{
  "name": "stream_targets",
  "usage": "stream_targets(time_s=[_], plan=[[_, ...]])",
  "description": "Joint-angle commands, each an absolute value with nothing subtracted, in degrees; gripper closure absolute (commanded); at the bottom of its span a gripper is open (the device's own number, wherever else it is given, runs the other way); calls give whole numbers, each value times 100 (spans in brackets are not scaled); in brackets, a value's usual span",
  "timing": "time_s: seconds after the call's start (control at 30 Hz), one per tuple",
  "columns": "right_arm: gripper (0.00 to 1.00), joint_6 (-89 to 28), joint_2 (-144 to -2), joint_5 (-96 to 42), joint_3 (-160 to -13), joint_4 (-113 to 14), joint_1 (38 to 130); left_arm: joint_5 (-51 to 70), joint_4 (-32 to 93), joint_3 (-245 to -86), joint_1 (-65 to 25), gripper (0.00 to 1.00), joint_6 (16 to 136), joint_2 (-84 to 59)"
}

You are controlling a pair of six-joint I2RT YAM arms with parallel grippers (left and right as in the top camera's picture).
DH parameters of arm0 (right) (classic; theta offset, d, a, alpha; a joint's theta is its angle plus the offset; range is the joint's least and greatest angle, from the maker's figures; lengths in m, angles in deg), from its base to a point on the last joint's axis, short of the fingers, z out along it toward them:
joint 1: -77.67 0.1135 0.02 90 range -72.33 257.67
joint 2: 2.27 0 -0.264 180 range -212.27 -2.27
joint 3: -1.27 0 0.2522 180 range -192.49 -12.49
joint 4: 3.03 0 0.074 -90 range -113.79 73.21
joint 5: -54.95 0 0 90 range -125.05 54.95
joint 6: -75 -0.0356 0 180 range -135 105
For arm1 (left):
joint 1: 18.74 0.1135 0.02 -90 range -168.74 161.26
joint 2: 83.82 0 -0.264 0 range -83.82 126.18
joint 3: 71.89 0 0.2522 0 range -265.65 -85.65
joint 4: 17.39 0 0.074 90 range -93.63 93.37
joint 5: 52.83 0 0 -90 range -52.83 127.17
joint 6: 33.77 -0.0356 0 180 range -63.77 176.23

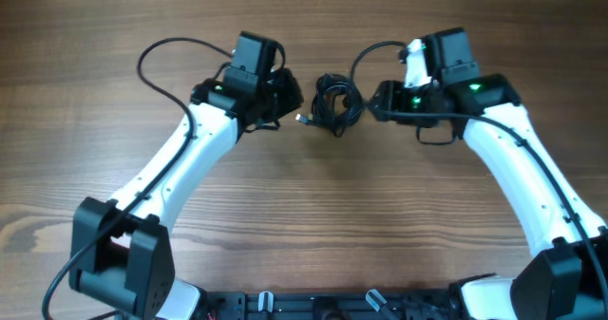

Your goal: Untangle cables

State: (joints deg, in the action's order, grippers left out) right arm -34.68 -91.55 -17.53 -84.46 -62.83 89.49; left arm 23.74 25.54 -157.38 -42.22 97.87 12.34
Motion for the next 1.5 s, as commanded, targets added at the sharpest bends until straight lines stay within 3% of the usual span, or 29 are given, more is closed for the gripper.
stream_targets(time_s=[0.0,0.13,0.33,0.63,0.8,0.97,1.17,1.27,1.47], plan=[[37,-3442,-9216,-1813,-8557,-6359,8641,2398,1798,-15799,-4544,64,9604,1651],[34,-3295,-9216,-1865,-8555,-6471,8599,2630,1005,-15799,-4600,55,9256,2336],[35,-3326,-9216,-1922,-8555,-6392,8601,2982,631,-15799,-4603,55,9088,3068],[39,-3322,-9216,-1922,-8555,-6392,8601,3366,303,-15799,-4697,68,9092,3446],[39,-3300,-9218,-1922,-8553,-6399,8617,3368,172,-15799,-4924,70,9095,3448],[42,-3302,-9218,-1920,-8514,-6394,8619,4144,393,-15799,-5171,81,9123,3450],[53,-3300,-9218,-1920,-8514,-6377,8623,4173,200,-15803,-5175,96,9383,3404],[52,-2373,-9216,-1017,-8531,-6340,8717,3163,281,-15812,-5044,96,10170,2910],[53,-2637,-9216,-532,-8881,-6381,8931,875,388,-15810,-4399,96,11569,1848]])
